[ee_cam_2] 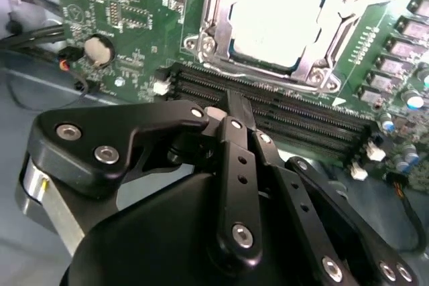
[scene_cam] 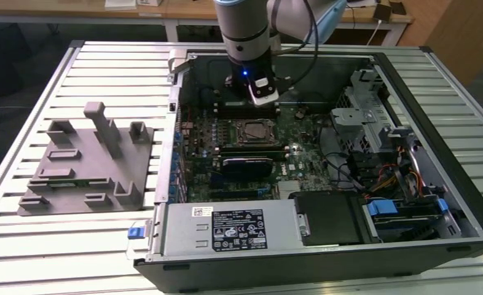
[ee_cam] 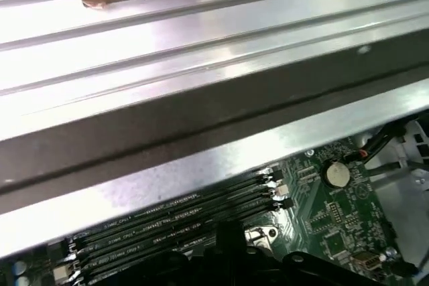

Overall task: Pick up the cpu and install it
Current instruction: 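Install the first cpu locking lever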

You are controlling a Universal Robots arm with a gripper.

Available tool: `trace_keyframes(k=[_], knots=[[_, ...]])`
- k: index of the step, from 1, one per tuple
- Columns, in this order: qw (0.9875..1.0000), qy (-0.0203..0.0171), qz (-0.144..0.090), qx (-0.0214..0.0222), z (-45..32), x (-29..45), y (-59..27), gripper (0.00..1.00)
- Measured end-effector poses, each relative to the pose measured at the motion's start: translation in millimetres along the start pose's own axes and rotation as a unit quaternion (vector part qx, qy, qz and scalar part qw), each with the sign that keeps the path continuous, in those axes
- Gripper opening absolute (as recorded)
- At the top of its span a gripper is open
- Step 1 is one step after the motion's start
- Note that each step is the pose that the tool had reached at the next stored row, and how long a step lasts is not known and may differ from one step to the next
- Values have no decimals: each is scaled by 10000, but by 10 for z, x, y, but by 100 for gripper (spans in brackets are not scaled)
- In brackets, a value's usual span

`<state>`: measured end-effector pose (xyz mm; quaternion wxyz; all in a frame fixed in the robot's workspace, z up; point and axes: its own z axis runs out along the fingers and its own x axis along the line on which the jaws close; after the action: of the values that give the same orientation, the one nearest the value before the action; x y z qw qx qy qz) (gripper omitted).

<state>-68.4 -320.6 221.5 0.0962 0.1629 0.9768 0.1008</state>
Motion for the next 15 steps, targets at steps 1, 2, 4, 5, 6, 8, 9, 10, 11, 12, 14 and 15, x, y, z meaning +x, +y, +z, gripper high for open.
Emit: trace_keyframes(k=[1,2,4,5,6,8,9,10,11,12,14,15], knots=[[10000,0,0,0,-24,-4,6,11],[10000,0,0,1,-43,-7,10,11],[10000,0,0,0,-60,-10,14,11],[10000,0,0,0,-59,-9,14,11],[10000,0,0,-1,-59,-10,14,11],[10000,0,0,-1,-60,-10,14,11],[10000,0,0,0,-60,-10,14,11],[10000,3,-3,17,-60,-10,15,11],[10000,13,-6,54,-59,-11,15,11],[9999,21,-11,98,-58,-12,15,11],[9998,41,-22,195,-55,-14,15,11],[9997,51,-28,246,-55,-14,15,11]])
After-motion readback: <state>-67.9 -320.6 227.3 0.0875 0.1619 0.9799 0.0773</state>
